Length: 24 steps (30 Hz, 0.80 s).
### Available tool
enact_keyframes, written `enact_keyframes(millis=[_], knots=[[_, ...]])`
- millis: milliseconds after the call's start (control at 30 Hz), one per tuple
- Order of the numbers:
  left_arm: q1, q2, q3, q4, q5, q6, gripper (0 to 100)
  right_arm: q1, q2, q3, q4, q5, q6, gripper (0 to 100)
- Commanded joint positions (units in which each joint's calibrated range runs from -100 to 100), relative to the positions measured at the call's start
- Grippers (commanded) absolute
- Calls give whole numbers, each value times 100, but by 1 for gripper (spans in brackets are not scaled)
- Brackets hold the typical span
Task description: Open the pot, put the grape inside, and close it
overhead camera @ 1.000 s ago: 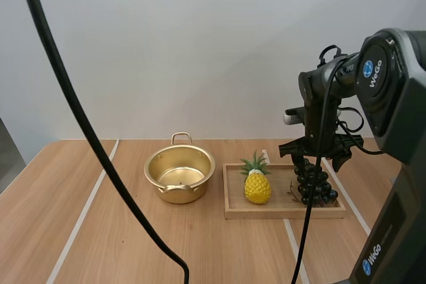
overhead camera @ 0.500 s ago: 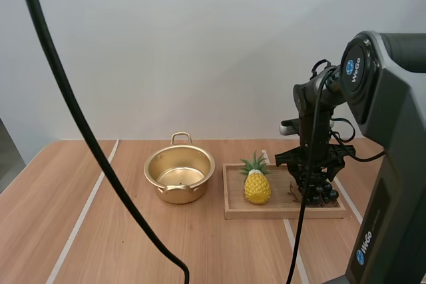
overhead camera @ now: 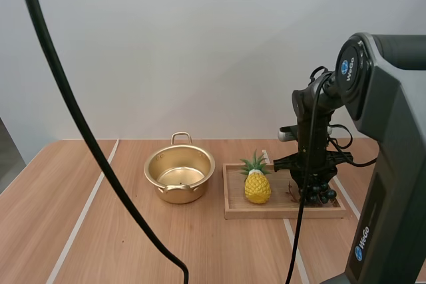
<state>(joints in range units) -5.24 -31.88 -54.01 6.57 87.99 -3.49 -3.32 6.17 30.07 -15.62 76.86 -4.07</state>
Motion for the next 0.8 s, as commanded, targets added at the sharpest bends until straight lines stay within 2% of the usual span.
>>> enact_keyframes(millis=[0, 133, 400, 767], knots=[[-7, 18, -30, -68, -61, -15, 0, -22, -28, 18, 189, 251, -4, 0], [-7, 18, -30, -68, -61, -15, 0, -22, -43, 18, 442, 290, -95, 0], [-7, 18, -30, -79, -64, -15, 0, -22, -566, -80, 333, 356, -414, 0], [-7, 18, -30, -171, -64, -15, 0, -22, -1740, -1100, 217, 372, -423, 0]])
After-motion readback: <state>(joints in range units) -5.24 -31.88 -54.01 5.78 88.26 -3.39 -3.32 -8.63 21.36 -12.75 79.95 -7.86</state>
